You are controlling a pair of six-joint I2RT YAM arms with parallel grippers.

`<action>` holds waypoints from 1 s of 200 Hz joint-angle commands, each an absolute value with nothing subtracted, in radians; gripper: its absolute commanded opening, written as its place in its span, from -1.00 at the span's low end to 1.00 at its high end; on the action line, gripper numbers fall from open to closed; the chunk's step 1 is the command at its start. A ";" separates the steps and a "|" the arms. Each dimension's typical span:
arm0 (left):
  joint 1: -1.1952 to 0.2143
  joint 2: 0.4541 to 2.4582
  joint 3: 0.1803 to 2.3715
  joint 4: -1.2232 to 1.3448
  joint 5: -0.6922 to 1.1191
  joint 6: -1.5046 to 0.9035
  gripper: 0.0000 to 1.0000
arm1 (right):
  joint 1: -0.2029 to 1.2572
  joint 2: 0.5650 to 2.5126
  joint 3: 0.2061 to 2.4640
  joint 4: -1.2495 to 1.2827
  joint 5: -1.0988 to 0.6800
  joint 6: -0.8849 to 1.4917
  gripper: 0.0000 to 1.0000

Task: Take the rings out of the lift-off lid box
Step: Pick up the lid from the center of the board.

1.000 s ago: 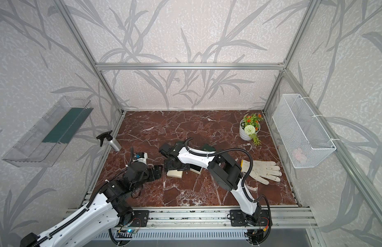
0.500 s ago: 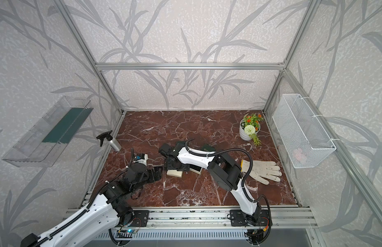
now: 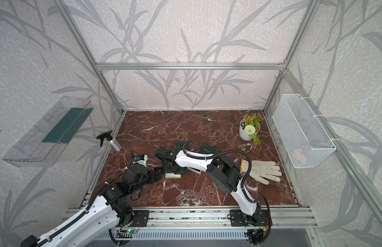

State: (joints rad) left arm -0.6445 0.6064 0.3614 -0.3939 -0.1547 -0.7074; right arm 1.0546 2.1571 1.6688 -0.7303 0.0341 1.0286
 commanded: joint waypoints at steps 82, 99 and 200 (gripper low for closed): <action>-0.638 0.565 0.347 -0.423 -0.166 -0.707 0.83 | 1.057 2.223 1.779 -0.817 0.039 1.012 0.98; -0.638 0.564 0.347 -0.423 -0.166 -0.706 0.83 | 1.057 2.240 1.795 -0.841 0.053 1.003 0.99; -0.638 0.559 0.348 -0.430 -0.167 -0.706 0.83 | 1.063 2.287 1.841 -0.880 0.067 0.962 0.71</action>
